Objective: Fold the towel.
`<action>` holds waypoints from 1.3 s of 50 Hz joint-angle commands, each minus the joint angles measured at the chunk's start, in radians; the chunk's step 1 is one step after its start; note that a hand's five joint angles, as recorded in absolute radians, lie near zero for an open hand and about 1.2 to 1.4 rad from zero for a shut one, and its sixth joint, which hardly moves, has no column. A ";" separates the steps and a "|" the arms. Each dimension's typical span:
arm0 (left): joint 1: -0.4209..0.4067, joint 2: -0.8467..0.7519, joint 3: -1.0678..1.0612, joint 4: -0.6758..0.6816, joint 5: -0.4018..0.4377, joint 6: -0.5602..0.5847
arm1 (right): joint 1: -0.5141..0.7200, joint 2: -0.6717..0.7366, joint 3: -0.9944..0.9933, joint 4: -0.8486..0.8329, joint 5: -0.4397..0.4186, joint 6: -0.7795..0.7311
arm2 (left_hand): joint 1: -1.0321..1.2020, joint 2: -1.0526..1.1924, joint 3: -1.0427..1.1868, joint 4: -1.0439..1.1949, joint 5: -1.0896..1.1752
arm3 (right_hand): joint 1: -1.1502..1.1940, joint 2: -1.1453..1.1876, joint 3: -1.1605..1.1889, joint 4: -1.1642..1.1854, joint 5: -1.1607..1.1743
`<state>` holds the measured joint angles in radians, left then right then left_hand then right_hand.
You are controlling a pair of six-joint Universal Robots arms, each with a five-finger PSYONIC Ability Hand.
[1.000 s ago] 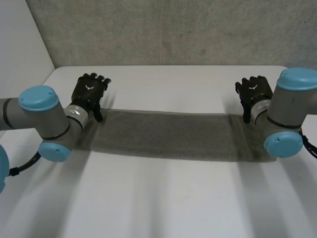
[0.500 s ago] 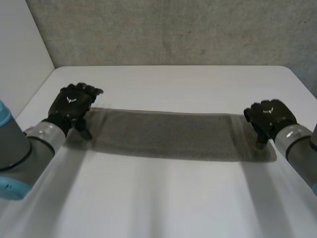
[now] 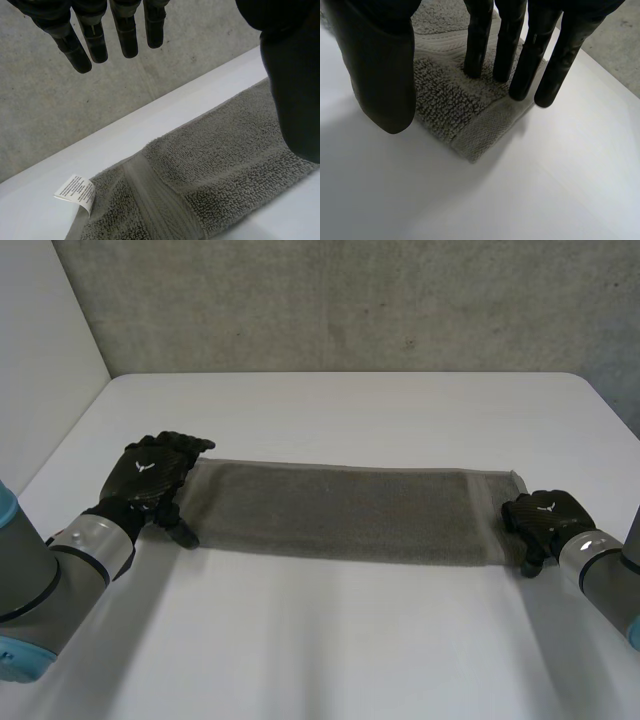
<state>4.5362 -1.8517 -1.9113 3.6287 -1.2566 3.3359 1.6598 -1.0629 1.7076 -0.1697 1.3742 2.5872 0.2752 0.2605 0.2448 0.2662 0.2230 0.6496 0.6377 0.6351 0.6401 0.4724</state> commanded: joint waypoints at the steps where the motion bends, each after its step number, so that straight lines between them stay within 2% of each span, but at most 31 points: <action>1: 0.000 0.000 -0.012 0.011 0.000 0.001 | 0.000 0.011 -0.005 -0.034 0.005 -0.001 | -0.082 -0.068 -0.052 -0.073 -0.205 | 0.455 0.467 0.469 0.464 0.458; 2: 0.000 0.000 -0.015 0.015 0.000 0.001 | 0.000 0.011 -0.005 -0.034 0.005 -0.001 | -0.082 -0.068 -0.052 -0.073 -0.205 | 0.457 0.469 0.472 0.467 0.460; 4: 0.000 0.002 -0.017 0.019 0.000 0.001 | -0.002 0.018 -0.014 -0.033 0.008 -0.002 | -0.082 -0.068 -0.052 -0.073 -0.205 | 0.711 0.723 0.726 0.721 0.714; 6: 0.000 0.002 -0.017 0.022 0.000 0.001 | -0.008 0.027 -0.020 -0.033 0.012 -0.004 | -0.082 -0.068 -0.052 -0.073 -0.205 | 0.746 0.758 0.761 0.756 0.749; 18: 0.001 0.029 -0.029 0.025 -0.001 0.001 | -0.127 0.004 -0.082 -0.013 0.052 -0.053 | -0.085 -0.071 -0.055 -0.076 -0.208 | 0.747 0.759 0.761 0.756 0.749; 21: 0.001 0.040 -0.032 0.025 -0.001 0.001 | -0.193 -0.009 -0.115 -0.005 0.054 -0.144 | -0.088 -0.073 -0.058 -0.079 -0.210 | 0.747 0.759 0.761 0.756 0.749; 23: 0.001 0.043 -0.032 0.025 -0.001 0.001 | -0.254 -0.008 -0.161 0.007 0.068 -0.263 | -0.088 -0.073 -0.058 -0.079 -0.210 | 0.747 0.759 0.761 0.756 0.749; 24: 0.001 0.048 -0.032 0.025 -0.001 0.001 | -0.255 -0.008 -0.161 0.007 0.068 -0.263 | -0.088 -0.073 -0.058 -0.079 -0.210 | 0.747 0.759 0.761 0.756 0.749; 26: 0.001 0.054 -0.032 0.025 -0.003 0.001 | -0.281 -0.009 -0.206 0.028 0.112 -0.341 | -0.088 -0.073 -0.058 -0.079 -0.210 | 0.747 0.759 0.761 0.756 0.749; 30: 0.001 0.075 -0.032 0.025 -0.003 -0.001 | -0.264 -0.017 -0.240 0.042 0.164 -0.349 | -0.091 -0.076 -0.061 -0.082 -0.213 | 0.747 0.759 0.761 0.756 0.749; 32: 0.000 0.092 -0.028 0.025 -0.004 -0.001 | -0.172 -0.048 -0.272 0.042 0.180 -0.320 | -0.091 -0.076 -0.061 -0.082 -0.213 | 0.747 0.759 0.761 0.756 0.749; 33: 0.000 0.092 -0.028 0.025 -0.004 -0.001 | -0.172 -0.048 -0.272 0.042 0.180 -0.320 | -0.091 -0.076 -0.061 -0.082 -0.213 | 0.747 0.759 0.761 0.756 0.749; 35: 0.000 0.106 -0.017 0.025 -0.004 -0.006 | -0.068 -0.097 -0.305 0.042 0.181 -0.279 | -0.091 -0.076 -0.061 -0.082 -0.213 | 0.747 0.759 0.761 0.756 0.749; 38: -0.002 0.112 -0.005 0.025 -0.006 -0.010 | -0.011 -0.117 -0.321 0.042 0.181 -0.265 | -0.091 -0.076 -0.061 -0.082 -0.213 | 0.747 0.759 0.761 0.756 0.749; 40: -0.005 0.112 0.005 0.025 -0.007 -0.010 | 0.134 -0.124 -0.362 0.036 0.178 -0.251 | -0.091 -0.076 -0.061 -0.082 -0.213 | 0.747 0.759 0.761 0.756 0.749; 41: -0.005 0.112 0.005 0.025 -0.007 -0.010 | 0.135 -0.124 -0.362 0.036 0.178 -0.251 | -0.091 -0.076 -0.061 -0.082 -0.213 | 0.747 0.759 0.761 0.756 0.749; 43: -0.012 0.112 0.024 0.025 -0.009 -0.010 | 0.292 -0.108 -0.407 0.032 0.167 -0.254 | -0.088 -0.073 -0.058 -0.079 -0.210 | 0.747 0.759 0.761 0.756 0.749; 44: -0.013 0.112 0.025 0.025 -0.009 -0.010 | 0.293 -0.108 -0.407 0.032 0.167 -0.254 | -0.088 -0.073 -0.058 -0.079 -0.210 | 0.747 0.759 0.761 0.756 0.749; 46: -0.019 0.112 0.047 0.024 -0.013 -0.010 | 0.438 -0.043 -0.442 0.029 0.140 -0.257 | -0.085 -0.071 -0.055 -0.076 -0.208 | 0.747 0.759 0.761 0.756 0.749; 47: -0.019 0.112 0.048 0.024 -0.014 -0.010 | 0.439 -0.043 -0.442 0.029 0.140 -0.257 | -0.085 -0.071 -0.055 -0.076 -0.208 | 0.747 0.759 0.761 0.756 0.749; 51: -0.049 0.109 0.081 0.025 -0.015 -0.009 | 0.589 0.068 -0.477 0.029 0.089 -0.262 | -0.082 -0.068 -0.052 -0.073 -0.205 | 0.747 0.759 0.761 0.756 0.749; 56: -0.095 0.097 0.101 0.025 -0.027 -0.009 | 0.672 0.173 -0.506 0.029 0.085 -0.294 | -0.079 -0.065 -0.049 -0.070 -0.202 | 0.747 0.759 0.761 0.756 0.749; 57: -0.107 0.094 0.106 0.025 -0.035 -0.009 | 0.687 0.200 -0.514 0.030 0.092 -0.318 | -0.079 -0.065 -0.049 -0.070 -0.202 | 0.515 0.527 0.530 0.525 0.518; 58: -0.108 0.094 0.106 0.025 -0.035 -0.009 | 0.687 0.201 -0.514 0.030 0.092 -0.318 | -0.079 -0.065 -0.049 -0.070 -0.202 | 0.513 0.525 0.527 0.522 0.515; 59: -0.120 0.085 0.110 0.025 -0.046 -0.009 | 0.693 0.219 -0.517 0.030 0.098 -0.341 | -0.079 -0.065 -0.049 -0.070 -0.202 | 0.094 0.106 0.109 0.104 0.097; 60: -0.120 0.085 0.110 0.025 -0.046 -0.009 | 0.693 0.219 -0.517 0.030 0.098 -0.341 | -0.079 -0.065 -0.049 -0.070 -0.202 | 0.090 0.102 0.105 0.100 0.093; 61: -0.134 0.072 0.117 0.025 -0.055 -0.009 | 0.693 0.227 -0.516 0.030 0.111 -0.355 | -0.082 -0.068 -0.052 -0.073 -0.205 | -0.276 -0.264 -0.262 -0.267 -0.274; 62: -0.147 0.060 0.123 0.025 -0.064 -0.009 | 0.690 0.227 -0.511 0.032 0.127 -0.355 | -0.082 -0.068 -0.052 -0.073 -0.205 | -0.475 -0.463 -0.461 -0.466 -0.472; 65: -0.170 0.043 0.132 0.025 -0.075 -0.009 | 0.678 0.206 -0.497 0.030 0.154 -0.331 | -0.082 -0.068 -0.052 -0.073 -0.205 | -0.475 -0.463 -0.461 -0.466 -0.472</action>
<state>4.4191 -1.7681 -1.7996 3.6540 -1.2993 3.3272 2.3540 -0.8560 1.1945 -0.1399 1.4738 2.2613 0.2748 0.2605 0.2447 0.2663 0.2231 0.5658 0.5534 0.5814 0.5741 0.3652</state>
